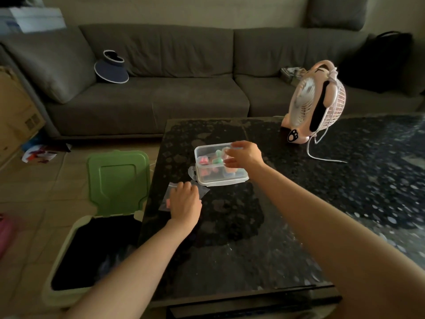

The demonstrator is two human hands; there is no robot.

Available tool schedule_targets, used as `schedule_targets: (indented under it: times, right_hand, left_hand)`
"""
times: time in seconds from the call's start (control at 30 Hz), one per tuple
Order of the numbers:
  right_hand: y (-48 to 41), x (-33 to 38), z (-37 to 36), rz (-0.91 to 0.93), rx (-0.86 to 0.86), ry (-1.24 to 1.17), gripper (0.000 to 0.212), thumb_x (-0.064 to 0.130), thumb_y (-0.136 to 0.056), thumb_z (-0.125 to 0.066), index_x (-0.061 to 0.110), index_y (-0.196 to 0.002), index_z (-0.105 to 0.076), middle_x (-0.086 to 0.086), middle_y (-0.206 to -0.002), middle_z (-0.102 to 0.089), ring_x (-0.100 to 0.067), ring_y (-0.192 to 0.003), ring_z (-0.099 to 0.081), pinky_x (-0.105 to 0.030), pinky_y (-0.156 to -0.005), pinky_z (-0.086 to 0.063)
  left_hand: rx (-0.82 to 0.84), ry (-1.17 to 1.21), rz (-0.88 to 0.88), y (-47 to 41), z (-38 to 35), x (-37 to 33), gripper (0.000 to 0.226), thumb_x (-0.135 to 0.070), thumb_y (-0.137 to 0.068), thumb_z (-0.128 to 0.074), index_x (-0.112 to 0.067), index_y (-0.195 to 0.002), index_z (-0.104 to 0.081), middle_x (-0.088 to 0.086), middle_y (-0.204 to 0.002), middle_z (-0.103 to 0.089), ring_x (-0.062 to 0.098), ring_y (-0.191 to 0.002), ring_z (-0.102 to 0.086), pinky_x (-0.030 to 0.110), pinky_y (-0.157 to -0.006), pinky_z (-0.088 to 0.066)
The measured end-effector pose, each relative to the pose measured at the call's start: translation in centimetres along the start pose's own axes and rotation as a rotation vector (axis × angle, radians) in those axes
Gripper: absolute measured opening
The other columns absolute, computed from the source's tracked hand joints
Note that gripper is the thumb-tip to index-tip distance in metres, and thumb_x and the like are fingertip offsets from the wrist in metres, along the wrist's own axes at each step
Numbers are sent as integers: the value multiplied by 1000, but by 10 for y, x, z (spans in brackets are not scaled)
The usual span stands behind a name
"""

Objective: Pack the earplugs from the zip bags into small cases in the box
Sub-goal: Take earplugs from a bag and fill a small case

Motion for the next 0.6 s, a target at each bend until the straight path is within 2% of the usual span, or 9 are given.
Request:
schedule_targets:
  times: [0.1,0.2,0.3,0.4,0.5,0.57,0.6]
  right_hand:
    - [-1,-11,3,-30,15,90,35,13,-88,-66,7,-121,-57,-16,-103,-66,-21,-71,-70,-31,-70,-60]
    - [5,-21,8,32,-50,123,22,8,-91,-59,9,-112,-64,-13,-101,-67,-19,-69,-69,-29,-64,-60]
    - [18,-23,11,155,-135,171,19,5,-92,-54,13,-102,-67,-7,-102,-66,-22,-78,-68,-30,-67,-60]
    - [34,-24,-1,225,-73,219,19,2,-91,-52,13,-97,-67,-6,-99,-64,-24,-78,-67,-30,-64,-58]
    - [49,-31,-25,218,70,268,19,2,-90,-53,11,-100,-66,-5,-94,-64,-22,-69,-64,-35,-65,-58]
    - [57,-37,-47,218,184,338,18,5,-89,-56,14,-100,-66,-5,-94,-64,-21,-74,-65,-36,-69,-59]
    - [62,-40,-58,234,247,389,18,6,-88,-59,15,-102,-67,-5,-96,-65,-18,-80,-64,-33,-74,-58]
  left_hand:
    - [-26,-1,-1,2,3,-1,23,-29,-93,-52,-15,-111,-57,1,-116,-58,19,-110,-48,32,-91,-38]
    - [-62,108,-35,5,6,-1,19,-30,-93,-50,-18,-105,-60,-2,-110,-59,17,-108,-49,31,-91,-38]
    - [-112,391,-79,13,18,3,9,-28,-88,-60,-20,-92,-62,-6,-97,-62,14,-97,-55,32,-84,-46]
    - [-100,699,-84,25,37,20,6,-17,-87,-63,-14,-91,-60,-3,-88,-64,12,-79,-61,29,-70,-52]
    - [-154,973,67,36,61,61,3,-10,-90,-58,-12,-93,-58,-4,-84,-65,4,-73,-63,17,-63,-51]
    - [-197,1126,219,43,66,96,7,-9,-91,-56,-13,-96,-56,0,-88,-66,3,-76,-64,14,-65,-51]
    - [-225,1163,299,46,65,116,9,-9,-90,-56,-13,-99,-55,2,-92,-66,7,-80,-64,16,-67,-51]
Point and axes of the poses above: each hand's wrist, its own y-axis away from the middle knuckle, its own z-axis out of the back of the hand, x = y × z, the point moved 7 cm from there along -y, towards the middle knuckle
